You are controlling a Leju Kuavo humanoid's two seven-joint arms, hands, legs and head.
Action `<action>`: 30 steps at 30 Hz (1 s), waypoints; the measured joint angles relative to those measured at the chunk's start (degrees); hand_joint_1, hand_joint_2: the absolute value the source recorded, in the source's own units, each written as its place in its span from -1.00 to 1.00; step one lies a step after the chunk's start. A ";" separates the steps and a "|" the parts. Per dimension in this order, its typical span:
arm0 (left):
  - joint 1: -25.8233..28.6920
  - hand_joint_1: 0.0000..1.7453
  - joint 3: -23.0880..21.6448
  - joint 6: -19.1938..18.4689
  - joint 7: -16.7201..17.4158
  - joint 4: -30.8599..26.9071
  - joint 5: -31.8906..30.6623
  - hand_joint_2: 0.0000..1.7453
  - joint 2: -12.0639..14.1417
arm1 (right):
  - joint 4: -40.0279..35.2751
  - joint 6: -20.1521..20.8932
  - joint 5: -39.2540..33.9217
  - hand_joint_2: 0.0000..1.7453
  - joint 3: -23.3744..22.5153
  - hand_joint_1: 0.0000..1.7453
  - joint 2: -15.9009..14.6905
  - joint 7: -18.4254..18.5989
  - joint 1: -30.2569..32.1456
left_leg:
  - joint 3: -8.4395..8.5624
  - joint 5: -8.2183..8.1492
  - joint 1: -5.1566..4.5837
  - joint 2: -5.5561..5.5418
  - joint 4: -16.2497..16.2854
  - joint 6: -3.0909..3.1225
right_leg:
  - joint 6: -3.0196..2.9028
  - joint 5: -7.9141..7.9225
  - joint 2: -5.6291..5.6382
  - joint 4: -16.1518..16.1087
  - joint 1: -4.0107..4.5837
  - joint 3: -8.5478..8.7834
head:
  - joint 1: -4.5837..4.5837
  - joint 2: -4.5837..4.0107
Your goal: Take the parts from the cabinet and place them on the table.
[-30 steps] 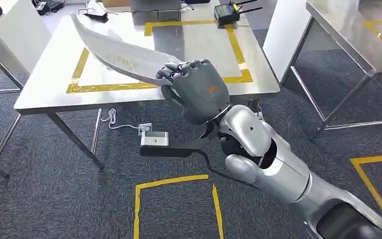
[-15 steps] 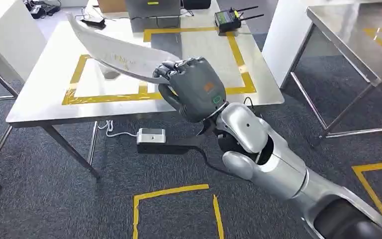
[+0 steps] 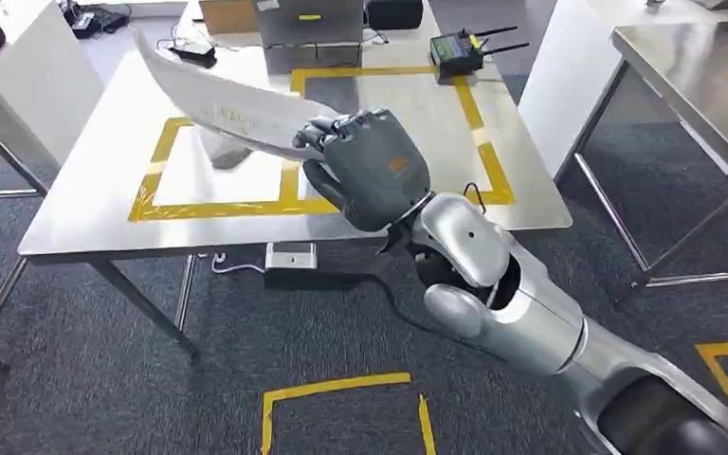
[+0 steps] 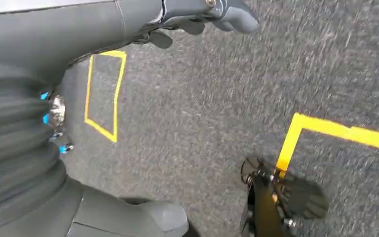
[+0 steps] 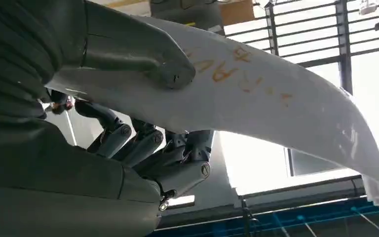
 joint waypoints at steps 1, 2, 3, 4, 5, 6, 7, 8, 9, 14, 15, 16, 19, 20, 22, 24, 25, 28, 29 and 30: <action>0.11 -1.00 0.02 0.00 0.00 0.00 0.00 1.00 0.00 | -0.02 0.00 0.00 1.00 0.00 1.00 0.02 -0.04 -0.20 | 0.67 -0.48 -0.06 -0.02 0.05 -0.36 | -0.39 -0.19 -0.08 -0.13 -0.14 1.36 | -0.02 0.00; 0.08 -1.00 0.02 0.00 0.00 -0.02 0.00 1.00 0.13 | -0.09 0.00 0.02 1.00 0.00 1.00 0.09 -0.22 -0.37 | 0.52 -1.16 0.08 0.18 0.72 -0.66 | -0.63 -0.07 -0.22 -0.42 -0.33 2.30 | 0.07 0.00; -0.05 -1.00 0.02 0.00 -0.04 -0.02 -0.02 1.00 0.07 | -0.07 -0.02 0.02 1.00 0.00 1.00 0.09 -0.18 -0.60 | -0.83 -1.41 0.09 0.37 3.43 -1.18 | -0.89 -0.51 -0.32 -0.46 -0.47 3.00 | -0.35 0.00; -0.13 -1.00 0.02 0.00 -0.04 -0.02 -0.02 1.00 0.04 | -0.07 -0.02 0.02 1.00 0.00 1.00 0.11 -0.20 -0.76 | -3.33 -2.18 0.33 0.42 7.14 -1.59 | -1.10 -0.87 -0.40 -0.46 -0.53 3.37 | -0.42 0.00; -0.13 -1.00 0.02 0.00 -0.04 -0.02 -0.02 1.00 0.04 | -0.07 -0.02 0.02 1.00 0.02 1.00 0.11 -0.22 -0.71 | -6.32 -3.76 0.59 0.48 11.05 -1.83 | -1.07 -1.39 -0.41 -0.46 -0.57 3.77 | -0.42 0.00; -0.07 -1.00 0.02 0.00 -0.04 -0.02 -0.02 1.00 0.07 | -0.07 0.00 0.02 1.00 0.04 1.00 0.11 -0.22 -0.59 | -8.86 -5.53 0.80 0.54 13.92 -2.11 | -1.02 -1.93 -0.41 -0.46 -0.67 4.20 | -0.37 0.00; 0.05 -1.00 0.02 0.00 -0.02 -0.02 -0.02 1.00 0.07 | -0.04 0.00 0.02 1.00 0.07 1.00 0.11 -0.20 -0.45 | -10.61 -6.59 0.99 0.62 15.11 -2.41 | -0.91 -2.49 -0.33 -0.46 -0.80 4.82 | -0.44 0.00; 0.28 -1.00 0.02 0.00 0.02 -0.02 -0.02 1.00 0.09 | -0.04 0.00 0.00 1.00 0.11 1.00 0.11 -0.20 -0.37 | -11.41 -6.29 1.15 0.68 14.13 -2.56 | -0.69 -3.20 -0.19 -0.45 -1.04 5.67 | -0.39 0.00; 0.34 -1.00 0.02 0.00 0.02 0.00 -0.02 1.00 0.13 | -0.02 0.00 0.00 1.00 0.15 1.00 0.11 -0.20 -0.35 | -11.24 -4.34 1.29 0.74 11.37 -2.78 | -0.46 -3.96 -0.14 -0.43 -1.26 6.65 | -0.42 0.00; 0.38 -1.00 0.02 -0.02 -0.04 0.15 -0.22 1.00 0.26 | 0.33 0.02 -0.30 1.00 0.28 1.00 0.09 -0.18 -0.49 | -9.55 7.73 1.51 1.89 -0.43 -1.72 | 1.46 -7.85 -0.12 -0.23 -1.30 9.03 | -0.65 0.00; 0.39 -1.00 0.04 0.00 0.07 0.13 -0.22 1.00 0.26 | 0.35 -0.02 -0.37 1.00 0.30 1.00 0.09 -0.07 -0.45 | -9.33 7.35 1.76 1.81 -0.65 -1.17 | 1.94 -7.44 -0.10 0.70 -1.19 9.93 | -0.46 0.00; 0.33 -1.00 0.02 -0.02 0.04 0.13 -0.26 1.00 0.26 | 0.35 -0.07 -0.42 1.00 0.31 1.00 0.09 0.04 -0.66 | -8.83 6.98 1.68 1.88 -0.68 -0.69 | 2.08 -7.45 -0.13 0.31 -1.21 10.20 | -0.48 0.00; 0.11 -1.00 0.04 0.00 0.04 0.02 -0.61 1.00 0.31 | 0.39 -0.20 -0.52 1.00 0.31 1.00 0.09 0.17 -0.98 | -7.30 6.02 1.79 1.58 -0.85 0.29 | 2.71 -7.87 -0.50 7.17 -1.52 6.28 | -0.26 0.00; 0.00 -1.00 0.02 -0.02 0.04 0.00 -0.65 1.00 0.31 | 0.44 -0.22 -0.59 1.00 0.31 1.00 0.09 0.28 -0.92 | -6.84 5.53 1.71 1.55 -0.85 0.44 | 2.87 -9.26 -0.50 11.50 -1.54 3.10 | -0.26 0.00; -0.02 -1.00 0.02 0.00 0.04 -0.02 -0.68 1.00 0.33 | 0.96 -0.17 -1.03 1.00 0.31 1.00 0.09 0.52 -0.80 | -5.69 4.36 1.63 1.42 -0.85 0.52 | 3.03 -12.68 -0.50 15.84 -1.56 -1.58 | -0.24 0.00; 0.05 -1.00 0.04 0.00 0.09 -0.02 -0.68 1.00 0.37 | 1.88 0.00 -1.66 1.00 0.31 1.00 0.04 0.85 -0.94 | -3.98 3.02 1.54 1.23 -0.85 0.42 | 2.90 -11.83 -0.51 12.86 -1.55 -2.80 | -0.20 0.00; 0.03 -1.00 0.04 0.00 0.11 -0.02 -0.68 1.00 0.35 | 2.31 0.07 -1.87 1.00 0.31 1.00 0.04 0.91 -1.11 | -3.17 2.40 1.48 1.16 -0.85 0.30 | 2.58 -9.28 -0.51 9.58 -1.54 -2.32 | -0.22 0.00; -0.07 -1.00 0.04 0.00 0.15 0.07 -0.74 1.00 0.24 | 3.86 0.09 -2.59 1.00 0.22 1.00 0.06 1.46 -1.49 | -1.18 0.54 1.25 0.95 -0.67 -0.36 | 1.83 1.15 -0.67 0.60 -0.84 -1.10 | -0.33 0.00; -0.27 -1.00 0.04 0.00 0.15 -0.02 -0.74 1.00 0.28 | 4.24 0.26 -2.67 1.00 0.20 1.00 0.13 1.55 -1.43 | -1.24 0.23 1.29 0.80 -0.78 -0.84 | 1.54 0.44 -0.76 0.53 -0.84 -0.40 | -0.11 0.00; -0.35 -1.00 0.07 0.00 0.17 -0.04 -0.74 1.00 0.31 | 4.52 0.24 -2.75 1.00 0.13 1.00 0.13 1.72 -1.44 | -0.44 0.13 1.38 0.80 -0.67 -1.26 | 1.12 0.78 -0.64 0.35 -0.76 -0.18 | -0.04 0.00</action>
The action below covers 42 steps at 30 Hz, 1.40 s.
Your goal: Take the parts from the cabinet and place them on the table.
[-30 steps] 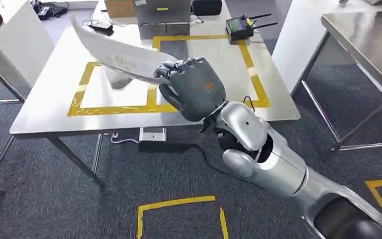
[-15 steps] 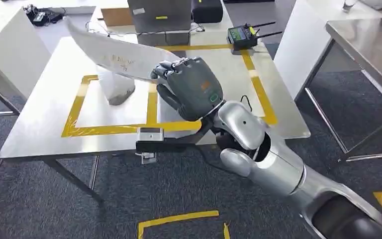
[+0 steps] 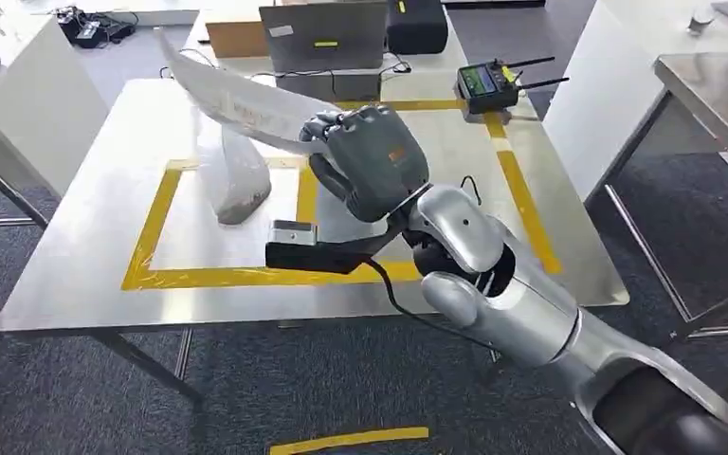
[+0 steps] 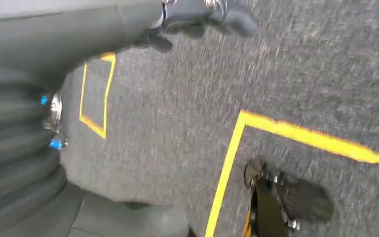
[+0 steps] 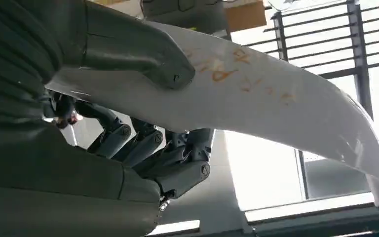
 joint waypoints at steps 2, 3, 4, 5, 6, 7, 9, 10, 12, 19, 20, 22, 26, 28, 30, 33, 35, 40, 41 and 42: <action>-0.06 -1.00 0.00 -0.02 0.53 0.02 -0.20 1.00 -0.13 | 1.29 0.33 -0.75 1.00 -0.51 1.00 0.59 0.37 -0.80 | -0.45 0.25 -0.04 0.08 1.42 -0.60 | -0.72 -0.52 0.24 -0.35 -0.28 1.23 | -0.02 0.00; -0.26 -1.00 0.02 -0.02 0.65 0.02 -0.28 1.00 -0.20 | 3.05 0.46 -1.51 1.00 -1.07 1.00 0.94 0.20 -1.46 | -1.52 0.56 0.06 0.11 3.57 -0.76 | -1.11 -0.83 0.18 -0.51 -0.39 1.94 | -0.11 0.00; -0.46 -1.00 0.02 -0.02 0.81 0.02 -0.37 1.00 -0.22 | 4.71 0.52 -1.97 1.00 -1.53 1.00 1.25 -0.20 -2.10 | -3.39 0.33 0.02 0.13 6.58 -0.98 | -1.54 -1.21 0.17 -0.53 -0.41 2.43 | -0.16 0.00; -0.62 -1.00 0.02 -0.02 1.01 0.04 -0.44 1.00 -0.26 | 7.15 0.37 -2.40 1.00 -2.01 1.00 1.51 -0.87 -2.75 | -6.26 -0.91 0.09 0.14 10.60 -1.14 | -1.67 -1.66 0.15 -0.53 -0.40 2.83 | -0.11 0.00; -0.60 -1.00 0.02 -0.02 1.01 0.02 -0.48 1.00 -0.28 | 8.80 0.20 -2.58 1.00 -2.08 1.00 1.60 -1.11 -2.97 | -8.91 -2.75 0.11 0.15 14.01 -1.39 | -1.76 -2.11 0.16 -0.53 -0.35 3.27 | -0.09 0.00; -0.50 -1.00 0.02 -0.02 1.03 0.02 -0.50 1.00 -0.31 | 9.91 0.11 -2.71 1.00 -2.10 1.00 1.64 -1.31 -2.89 | -10.97 -4.35 0.10 0.15 16.17 -1.47 | -1.77 -2.49 0.17 -0.50 -0.33 3.72 | -0.09 0.00; -0.20 -1.00 0.07 -0.02 1.22 0.04 -0.57 1.00 -0.28 | 11.50 0.11 -3.17 1.00 -2.12 1.00 1.90 -1.20 -2.97 | -12.35 -3.68 0.10 0.16 14.94 -1.31 | -1.65 -3.23 0.46 -0.43 -0.38 4.73 | -0.11 0.00; -0.23 -1.00 0.07 -0.02 1.11 0.04 -0.92 1.00 -0.28 | 12.87 0.15 -3.97 1.00 -2.38 1.00 2.12 -0.98 -3.28 | -11.52 -0.92 0.10 0.16 11.24 -1.24 | -1.47 -3.73 0.54 -0.42 -0.43 5.41 | -0.11 0.00; -0.30 -1.00 0.07 -0.02 0.57 0.04 -1.51 1.00 -0.15 | 18.06 0.07 -5.72 1.00 -3.27 1.00 2.79 -1.13 -4.55 | -9.29 6.89 0.11 0.21 2.63 -0.91 | -1.01 -4.69 0.53 -0.34 -0.49 6.24 | -0.13 0.00; -1.07 -1.00 0.04 -0.02 1.18 0.04 -3.47 1.00 -0.42 | 43.68 -0.22 -9.46 1.00 -5.73 1.00 7.06 -3.05 -7.18 | -8.92 8.31 0.02 -0.31 -0.50 0.35 | -1.48 -5.53 0.34 -0.71 0.17 6.78 | 0.02 0.00; -1.18 -1.00 0.04 -0.02 1.18 0.04 -3.52 1.00 -0.44 | 46.15 -0.09 -9.64 1.00 -5.95 1.00 7.67 -3.28 -7.06 | -8.87 8.22 0.01 -0.43 -0.50 0.48 | -1.50 -5.55 0.19 -0.95 0.20 6.99 | -0.02 0.00; -1.35 -1.00 0.04 -0.02 1.07 0.04 -3.61 1.00 -0.44 | 51.31 0.81 -9.49 1.00 -6.12 1.00 8.91 -3.13 -7.07 | -8.77 7.97 0.00 -0.40 -0.51 0.81 | -1.56 -5.68 0.14 -1.34 0.21 7.20 | 0.00 0.00; -1.46 -1.00 -0.07 -0.02 0.96 0.04 -4.17 1.00 -0.42 | 57.69 1.79 -9.05 1.00 -6.10 1.00 10.45 -2.60 -5.59 | -8.54 7.70 -0.12 -0.42 -0.51 1.18 | -0.67 -5.93 0.01 -1.77 0.13 7.63 | -0.02 0.00; -1.45 -1.00 -0.11 -0.02 0.96 0.04 -4.20 1.00 -0.37 | 59.59 1.92 -8.98 1.00 -6.10 1.00 10.89 -2.56 -5.17 | -8.54 7.69 -0.20 -0.39 -0.50 1.21 | 0.08 -5.88 0.02 -1.82 -0.01 7.62 | -0.02 0.00; -1.46 -1.00 -0.11 -0.02 1.01 0.04 -4.26 1.00 -0.37 | 60.85 2.08 -8.96 1.00 -6.08 1.00 11.17 -2.49 -5.14 | -8.52 7.70 -0.24 -0.34 -0.50 1.23 | 0.55 -5.79 0.03 -1.83 -0.06 7.62 | -0.02 0.00; -1.44 -1.00 -0.20 -0.02 1.36 0.04 -4.55 1.00 -0.33 | 62.14 2.76 -8.81 -1.00 -6.03 -1.00 11.43 -2.40 -5.01 | -8.42 7.72 -0.23 -0.30 -0.51 1.21 | 0.65 -5.77 0.03 -1.82 -0.04 7.65 | -0.05 0.00; -1.44 -1.00 -0.24 -0.02 1.68 0.04 -4.83 1.00 -0.33 | 62.69 3.17 -8.70 -1.00 -5.92 -1.00 11.65 -2.40 -4.77 | -8.36 7.74 -0.21 -0.29 -0.53 1.17 | 0.68 -5.76 0.03 -1.80 -0.03 7.68 | -0.05 0.00; -1.44 -1.00 -0.24 -0.02 0.61 0.04 -4.81 -1.00 -0.33 | 63.06 3.02 -9.90 -1.00 -5.75 -1.00 11.91 -4.20 -4.71 | -8.27 7.82 -0.14 -0.29 -0.65 1.04 | 0.67 -5.77 0.04 -1.75 -0.01 7.68 | -0.05 0.00; -1.44 -1.00 -0.24 -0.02 0.44 0.04 -4.81 -1.00 -0.35 | 63.06 2.91 -10.30 -1.00 -5.75 -1.00 11.91 -4.74 -4.73 | -8.26 7.82 -0.14 -0.28 -0.67 1.03 | 0.66 -5.77 0.03 -1.75 -0.01 7.68 | -0.05 0.00; -1.45 -1.00 -0.24 -0.02 0.42 0.04 -4.81 -1.00 -0.33 | 63.06 2.88 -10.49 -1.00 -5.77 -1.00 11.93 -5.02 -4.78 | -8.24 7.82 -0.14 -0.28 -0.71 1.03 | 0.65 -5.78 0.04 -1.75 0.00 7.68 | -0.05 0.00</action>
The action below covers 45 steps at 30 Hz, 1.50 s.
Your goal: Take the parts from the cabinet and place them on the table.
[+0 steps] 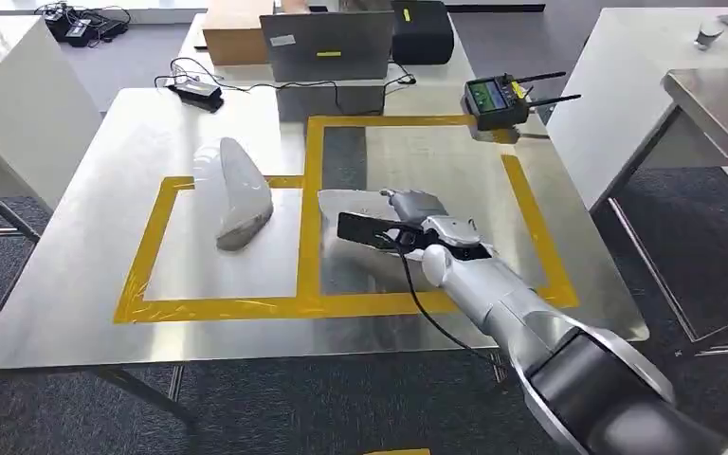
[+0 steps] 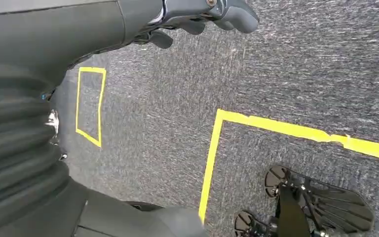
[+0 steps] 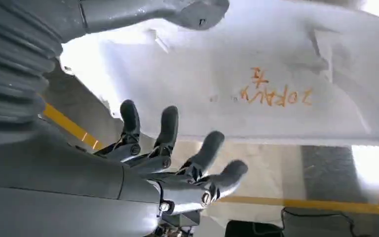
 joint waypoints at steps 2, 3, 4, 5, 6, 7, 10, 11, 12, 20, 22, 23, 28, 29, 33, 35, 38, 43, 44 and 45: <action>0.00 -1.00 0.00 0.00 -0.05 0.00 0.00 -1.00 0.00 | 0.00 0.00 -0.31 -1.00 0.02 -1.00 0.02 -0.26 -0.06 | 0.02 0.00 0.00 0.00 -0.03 -0.01 | -0.04 -0.02 0.00 0.00 0.00 0.00 | 0.00 0.00; 0.00 -1.00 0.00 0.00 -0.04 0.00 0.02 -1.00 0.00 | 0.00 0.00 -0.31 -1.00 0.02 -1.00 0.02 -0.31 -0.08 | 0.03 0.00 0.00 0.00 -0.04 -0.02 | -0.05 -0.03 0.00 0.00 0.00 0.00 | 0.00 0.00; 0.00 -1.00 0.00 0.00 -0.04 0.00 0.02 -1.00 0.00 | 0.00 0.00 -0.35 -1.00 0.02 -1.00 0.04 -0.35 -0.09 | 0.04 0.00 0.00 0.00 -0.05 -0.03 | -0.05 -0.03 0.00 0.00 0.00 0.00 | 0.00 0.00; 0.00 -1.00 0.00 0.00 -0.07 0.00 0.04 -1.00 0.00 | 0.00 -0.04 -0.66 -1.00 0.02 -1.00 0.04 -0.70 -0.10 | 0.05 0.01 0.00 0.00 -0.06 -0.05 | -0.06 -0.04 0.00 0.00 0.02 0.00 | 0.00 0.00; 0.00 -1.00 0.00 0.00 -0.22 0.00 0.24 -1.00 0.00 | 0.00 -0.11 -1.49 -1.00 0.00 -1.00 0.04 -1.58 -0.10 | 0.05 0.01 0.00 0.00 -0.07 -0.05 | -0.07 -0.04 0.00 0.00 0.04 0.01 | 0.00 0.00; 0.00 -1.00 0.00 0.00 -0.33 0.00 0.50 -1.00 0.00 | -0.04 -0.26 -2.81 -1.00 -0.09 -1.00 0.07 -2.97 -0.14 | 0.05 0.01 0.00 0.00 -0.08 -0.06 | -0.07 -0.04 0.00 0.01 0.06 0.01 | 0.00 0.00; 0.02 -1.00 0.00 0.00 -0.16 0.00 0.68 -1.00 0.00 | -1.77 -0.18 -7.03 -1.00 -1.11 -1.00 0.07 -7.38 -0.71 | 0.05 0.02 0.00 0.01 -0.09 -0.07 | -0.06 -0.04 0.01 0.01 0.06 0.04 | 0.00 0.00; 0.03 -1.00 0.02 0.00 -0.09 0.00 0.70 -1.00 0.00 | -2.79 -0.06 -8.47 -1.00 -1.59 -1.00 0.07 -8.48 -1.21 | 0.05 0.03 0.00 0.03 -0.09 -0.07 | -0.07 -0.03 0.02 0.02 0.06 0.03 | 0.00 0.00; 0.03 -1.00 0.04 0.00 -0.02 0.00 0.83 -1.00 0.00 | -4.31 -0.07 -10.17 -1.00 -2.04 -1.00 0.04 -9.49 -1.74 | 0.06 0.03 0.00 0.03 -0.09 -0.08 | -0.07 -0.04 0.02 0.03 0.06 0.02 | 0.00 0.00; 1.15 -1.00 1.64 0.00 0.00 0.02 1.95 -1.00 -0.09 | -34.57 -3.61 -23.32 -1.00 -6.47 -1.00 -3.59 -10.19 0.22 | 0.64 0.07 0.08 0.17 -0.77 0.84 | 0.98 -0.47 0.05 0.12 -0.36 0.49 | -0.02 0.00; 1.20 -1.00 1.90 0.00 0.04 0.02 1.97 -1.00 -0.15 | -40.88 -4.52 -23.21 -1.00 -6.80 -1.00 -5.15 -10.08 1.56 | 0.87 0.18 0.10 0.38 -1.10 1.13 | 1.31 -3.81 -0.04 4.52 -0.54 -1.42 | 0.04 0.00; 1.18 -1.00 2.01 0.00 0.04 0.04 1.97 -1.00 -0.22 | -42.67 -4.88 -23.04 -1.00 -6.80 -1.00 -5.64 -10.08 2.27 | 0.82 0.19 0.10 0.46 -1.09 1.13 | 1.43 -6.19 -0.05 8.78 -0.65 -3.44 | 0.02 0.00; 1.22 -1.00 2.43 0.00 0.06 0.07 1.77 -1.00 -0.48 | -49.19 -5.86 -22.21 -1.00 -6.78 -1.00 -7.52 -9.75 5.47 | -0.07 0.61 0.37 0.78 -0.62 0.48 | 2.00 -4.81 -0.11 11.54 -1.57 -4.63 | 0.04 0.00; 1.20 -1.00 2.47 0.00 0.06 0.07 1.77 -1.00 -0.52 | -49.86 -5.92 -22.12 -1.00 -6.80 -1.00 -7.56 -9.73 5.46 | -0.36 0.76 0.54 0.83 -0.40 0.24 | 2.11 -2.91 -0.19 7.07 -1.72 -2.18 | 0.02 0.00; 1.11 -1.00 2.51 0.00 0.20 0.07 1.49 -1.00 -0.57 | -52.61 -6.32 -21.88 -1.00 -6.89 -1.00 -8.33 -8.98 5.87 | -0.83 1.58 0.59 0.65 0.17 -1.64 | 0.67 -1.16 0.11 2.01 -1.42 -0.23 | 0.04 0.00; 1.31 -1.00 2.51 0.00 0.41 0.09 1.25 -1.00 -0.59 | -54.34 -6.87 -21.73 -1.00 -7.26 -1.00 -8.92 -8.37 6.81 | -0.84 2.37 0.80 0.59 -0.62 -2.76 | -0.47 -0.49 0.03 1.88 -1.07 -0.72 | 0.13 0.00; 1.78 -1.00 2.51 0.00 0.52 0.20 0.83 -1.00 -0.72 | -59.30 -8.24 -20.44 -1.00 -8.02 -1.00 -10.29 -7.41 9.81 | -3.17 -4.58 0.95 0.68 5.54 -2.91 | -1.68 1.05 -0.04 1.64 -1.23 -1.84 | 0.00 0.00; 2.34 -1.00 2.51 0.00 -0.02 0.44 0.48 -1.00 -1.20 | -68.18 -9.18 -19.61 -1.00 -10.38 -1.00 -15.08 -7.78 18.03 | -1.70 -8.56 0.48 0.68 13.59 -2.20 | -1.90 2.91 -0.40 1.75 -0.30 -4.17 | 0.07 0.00; 2.44 -1.00 2.51 0.00 0.02 0.46 0.37 -1.00 -1.27 | -69.56 -9.25 -19.61 -1.00 -10.82 -1.00 -16.10 -8.11 18.83 | 1.62 -7.26 0.26 0.65 9.22 -1.70 | -1.84 3.25 -0.31 1.75 -0.17 -4.56 | 0.07 0.00; 2.46 -1.00 2.51 0.00 0.04 0.46 0.13 -1.00 -1.38 | -70.69 -9.27 -19.69 -1.00 -11.22 -1.00 -16.96 -8.41 19.42 | 5.26 -6.43 -0.04 0.59 4.26 -1.05 | -1.70 3.54 -0.25 1.76 -0.12 -4.78 | 0.07 0.00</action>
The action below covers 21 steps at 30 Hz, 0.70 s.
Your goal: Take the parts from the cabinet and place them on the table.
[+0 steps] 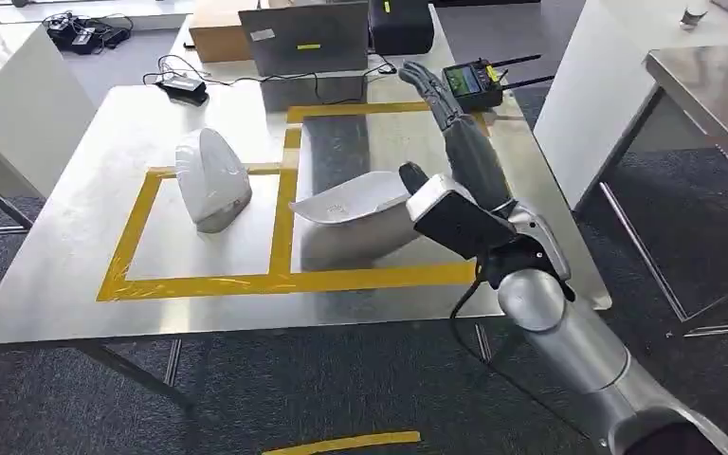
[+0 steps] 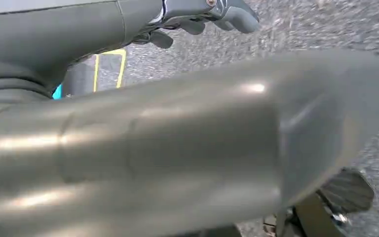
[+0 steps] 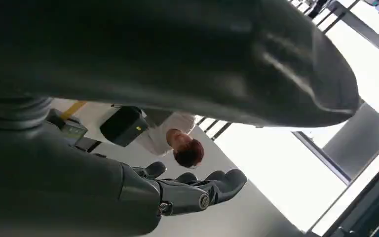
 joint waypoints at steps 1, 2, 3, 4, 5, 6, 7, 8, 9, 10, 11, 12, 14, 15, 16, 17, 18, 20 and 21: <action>-0.03 -1.00 0.00 0.00 0.04 0.00 -0.26 -1.00 0.00 | -1.20 -0.07 -0.13 -1.00 -0.59 -1.00 -0.96 -0.27 0.63 | 2.43 -1.50 -0.49 -0.03 -3.95 0.69 | 0.33 0.28 -0.04 0.03 0.08 -0.21 | 0.04 0.00; 0.11 -1.00 -0.02 0.00 0.11 0.02 -0.70 -1.00 -0.26 | -2.05 -0.13 -0.33 -1.00 -1.09 -1.00 -1.97 -0.31 1.01 | 2.45 -0.39 -0.58 0.09 -3.58 0.36 | 0.69 0.54 -0.07 -0.04 -0.10 -0.17 | 0.09 0.00; 0.18 -1.00 -0.04 0.00 0.20 0.02 -0.96 -1.00 -0.53 | -2.78 -0.24 -0.31 -1.00 -1.55 -1.00 -2.56 -0.35 1.48 | 2.40 -0.52 -0.77 0.05 -4.14 0.55 | 0.94 0.66 -0.10 0.00 -0.21 -0.15 | -0.04 0.00; 0.27 -1.00 -0.11 0.00 0.53 0.02 -1.73 -1.00 -0.66 | -3.87 -0.35 0.26 -1.00 -2.27 -1.00 -3.23 0.02 2.35 | 2.34 -0.39 -0.94 0.05 -4.16 0.98 | 1.47 1.05 -0.09 -0.18 -0.37 -0.14 | 0.07 0.00; 0.40 -1.00 -0.15 0.00 0.70 0.02 -2.25 -1.00 -0.70 | -5.05 -0.35 0.88 -1.00 -2.97 -1.00 -3.78 0.24 3.45 | 2.29 0.07 -0.87 0.06 -4.53 1.39 | 1.84 1.33 -0.05 -0.32 -0.26 -0.12 | 0.00 0.00; 0.59 -1.00 -0.28 0.00 0.74 0.02 -2.82 -1.00 -0.98 | -6.19 -0.31 1.33 -1.00 -3.72 -1.00 -4.41 0.41 4.69 | 2.26 0.79 -0.38 0.27 -5.09 1.82 | 2.06 0.87 0.01 0.20 -0.48 -0.30 | 0.04 0.00; 0.57 -1.00 -0.61 0.00 0.74 0.02 -3.53 -1.00 -1.03 | -7.49 0.15 1.85 -1.00 -4.58 -1.00 -5.06 0.74 5.84 | 1.91 1.30 -0.45 0.34 -5.34 2.18 | 2.43 -1.42 0.07 1.63 -0.39 -0.90 | 0.15 0.00; 0.49 -1.00 -0.94 0.00 0.68 0.02 -3.93 -1.00 -1.05 | -7.95 0.31 2.01 -1.00 -4.96 -1.00 -5.38 0.78 6.46 | 1.33 1.75 -0.42 0.35 -5.33 2.48 | 2.66 -4.29 0.09 4.60 -0.49 -2.05 | 0.20 0.00; 0.51 -1.00 -1.25 0.00 0.55 0.02 -4.31 -1.00 -1.09 | -8.61 0.55 2.08 -1.00 -5.53 -1.00 -5.79 0.76 6.99 | 0.65 2.20 -0.43 0.40 -5.28 2.52 | 2.95 -7.34 0.08 8.92 -0.63 -3.51 | 0.24 0.00; 0.56 -1.00 -1.31 0.00 0.31 0.02 -4.48 -1.00 -1.11 | -8.89 1.04 2.08 -1.00 -5.77 -1.00 -5.87 0.65 7.37 | 0.02 2.62 -0.44 0.53 -5.24 2.49 | 3.16 -9.46 0.08 12.69 -0.72 -4.64 | 0.24 0.00; 0.55 -1.00 -1.44 0.00 0.00 0.02 -4.59 -1.00 -1.05 | -8.96 1.44 2.12 -1.00 -5.90 -1.00 -5.96 0.54 7.67 | -0.77 3.14 -0.42 0.66 -5.15 2.42 | 3.36 -10.29 0.07 15.51 -0.82 -5.16 | 0.24 0.00; 0.40 -1.00 -1.55 0.00 -0.40 0.00 -4.57 -1.00 -0.98 | -8.96 1.66 2.23 -1.00 -5.94 -1.00 -5.99 0.39 7.76 | -1.63 3.65 -0.36 0.77 -4.97 2.29 | 3.52 -9.33 0.06 15.62 -1.02 -4.42 | 0.24 0.00; -0.05 -1.00 -1.55 0.00 -1.29 -0.04 -4.24 -1.00 -0.87 | -8.96 2.01 2.60 -1.00 -5.97 -1.00 -5.99 -0.18 7.71 | -3.17 4.43 -0.14 0.81 -4.45 1.93 | 3.81 -5.69 0.02 10.01 -1.37 -0.07 | 0.24 0.00; -0.37 -1.00 -1.55 0.00 -1.55 -0.04 -4.15 -1.00 -0.81 | -8.96 2.01 2.60 -1.00 -6.01 -1.00 -5.99 -0.42 7.70 | -3.89 4.80 -0.02 0.80 -4.06 1.63 | 3.98 -4.23 -0.04 4.91 -1.55 3.61 | 0.24 0.00; -0.64 -1.00 -1.55 0.00 -1.90 -0.19 -3.91 -1.00 -0.55 | -8.93 1.95 2.60 -1.00 -6.05 -1.00 -5.99 -0.74 7.61 | -4.40 5.18 -0.02 0.76 -3.67 1.19 | 3.99 -6.15 -0.09 -0.17 -1.67 6.47 | 0.28 0.00; -0.84 -1.00 -1.55 0.00 -2.06 -0.24 -3.87 -1.00 -0.50 | -8.93 1.73 2.56 -1.00 -6.07 -1.00 -5.99 -1.21 7.94 | -4.52 5.53 -0.12 0.60 -3.58 0.72 | 3.03 -5.42 0.29 0.07 -0.95 6.69 | 0.17 0.00; -1.02 -1.00 -1.55 0.00 -2.05 -0.28 -3.80 -1.00 -0.35 | -8.89 1.29 2.31 -1.00 -6.29 -1.00 -6.27 -1.71 8.04 | -4.40 5.72 -0.16 0.57 -3.55 0.40 | 2.54 -5.56 0.26 -0.29 -1.06 6.38 | 0.44 0.00; -1.35 -1.00 -1.53 0.00 -2.03 -0.39 -3.45 -1.00 -0.15 | -8.74 0.37 1.79 -1.00 -6.62 -1.00 -6.62 -2.74 8.87 | -4.46 6.64 -0.04 0.48 -3.94 -0.38 | 1.66 -5.07 0.23 -0.10 -0.85 6.02 | 0.48 0.00; -1.31 -1.00 -1.53 0.00 -2.03 -0.39 -3.25 -1.00 -0.15 | -8.58 -0.05 1.81 -1.00 -6.75 -1.00 -6.64 -3.15 9.49 | -4.59 6.88 0.10 0.40 -3.90 -0.75 | 1.04 -4.38 0.05 -0.57 -1.01 5.59 | 0.46 0.00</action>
